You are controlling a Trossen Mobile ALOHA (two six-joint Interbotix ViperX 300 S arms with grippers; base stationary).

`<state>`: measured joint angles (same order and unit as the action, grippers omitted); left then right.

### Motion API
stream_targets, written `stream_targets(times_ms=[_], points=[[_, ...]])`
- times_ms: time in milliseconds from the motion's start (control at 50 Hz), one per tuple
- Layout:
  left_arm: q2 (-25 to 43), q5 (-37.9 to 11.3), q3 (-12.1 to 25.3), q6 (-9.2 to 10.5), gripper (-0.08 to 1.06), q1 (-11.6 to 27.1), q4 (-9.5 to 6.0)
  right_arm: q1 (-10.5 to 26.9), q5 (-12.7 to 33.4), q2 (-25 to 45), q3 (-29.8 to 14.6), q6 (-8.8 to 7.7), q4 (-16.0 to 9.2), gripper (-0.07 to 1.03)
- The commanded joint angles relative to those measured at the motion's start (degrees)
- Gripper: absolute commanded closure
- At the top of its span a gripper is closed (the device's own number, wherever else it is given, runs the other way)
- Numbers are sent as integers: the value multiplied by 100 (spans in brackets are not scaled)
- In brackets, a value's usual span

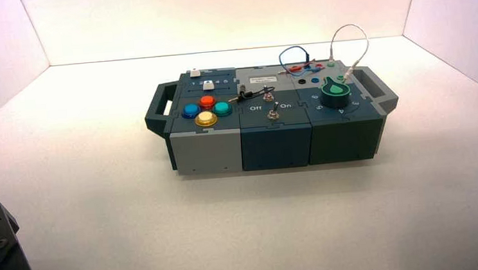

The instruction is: Push the red button.

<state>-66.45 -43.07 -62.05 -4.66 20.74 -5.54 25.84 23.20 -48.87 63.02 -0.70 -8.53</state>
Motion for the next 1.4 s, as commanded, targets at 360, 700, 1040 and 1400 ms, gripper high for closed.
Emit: stream_targets(times_ms=[360, 700, 1040, 1400], points=[[404, 149, 202, 9, 101, -18, -62, -26, -97, 62, -44, 0, 26, 99], [422, 246, 281, 9, 101, 0, -193, -26, -97, 255, -44, 0, 18, 99], [677, 360, 352, 0, 101, 132, -308, -26, -105, 299, -44, 9, 0, 99], [1327, 589, 668, -79, 101, 229, -308, -26, -105, 571, -53, 9, 0, 99]])
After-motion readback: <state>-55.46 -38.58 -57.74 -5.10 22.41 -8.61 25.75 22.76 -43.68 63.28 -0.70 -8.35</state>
